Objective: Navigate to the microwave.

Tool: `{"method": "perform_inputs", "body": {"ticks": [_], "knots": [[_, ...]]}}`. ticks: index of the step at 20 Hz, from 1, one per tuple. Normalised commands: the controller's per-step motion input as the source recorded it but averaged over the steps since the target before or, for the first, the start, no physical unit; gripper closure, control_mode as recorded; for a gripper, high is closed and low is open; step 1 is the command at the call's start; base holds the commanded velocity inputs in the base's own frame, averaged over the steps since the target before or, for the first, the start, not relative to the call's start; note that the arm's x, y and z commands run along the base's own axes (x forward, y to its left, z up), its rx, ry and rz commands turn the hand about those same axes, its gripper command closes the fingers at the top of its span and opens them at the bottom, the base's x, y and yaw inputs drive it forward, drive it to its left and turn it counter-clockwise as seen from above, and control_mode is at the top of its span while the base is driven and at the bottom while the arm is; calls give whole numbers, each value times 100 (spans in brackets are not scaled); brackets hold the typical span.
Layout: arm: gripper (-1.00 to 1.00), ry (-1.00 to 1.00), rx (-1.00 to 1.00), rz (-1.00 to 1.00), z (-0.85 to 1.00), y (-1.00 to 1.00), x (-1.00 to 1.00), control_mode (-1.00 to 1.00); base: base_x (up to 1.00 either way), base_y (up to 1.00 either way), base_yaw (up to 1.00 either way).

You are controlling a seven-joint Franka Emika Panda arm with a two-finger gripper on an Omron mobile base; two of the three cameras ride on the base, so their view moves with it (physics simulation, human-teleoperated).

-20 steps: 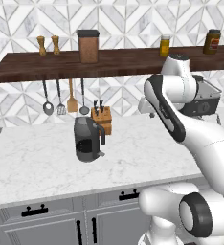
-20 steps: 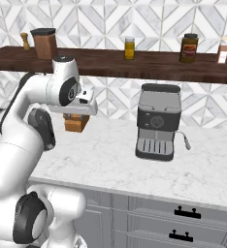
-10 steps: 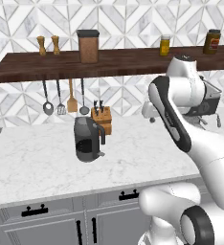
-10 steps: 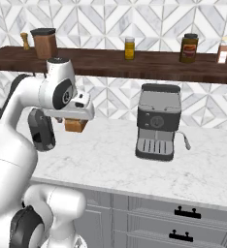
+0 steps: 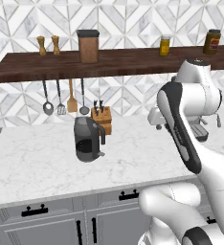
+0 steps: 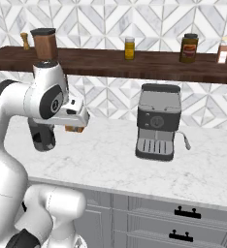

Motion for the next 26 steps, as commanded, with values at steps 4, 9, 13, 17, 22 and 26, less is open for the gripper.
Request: {"method": "perform_inputs", "body": {"ticks": [4,9,13,17,22,26], "knots": [[-100,0,0,-1,22,4,-46,-100,0,0,0],[-100,0,0,-2,25,3,-44,-100,0,0,0],[-100,0,0,-2,15,2,-56,-100,0,0,0],[-100,0,0,0,12,0,-53,-100,0,0,0],[-100,0,0,0,2,0,-10,100,-42,6,1],[-100,0,0,0,0,0,0,100,-62,39,36]]}}
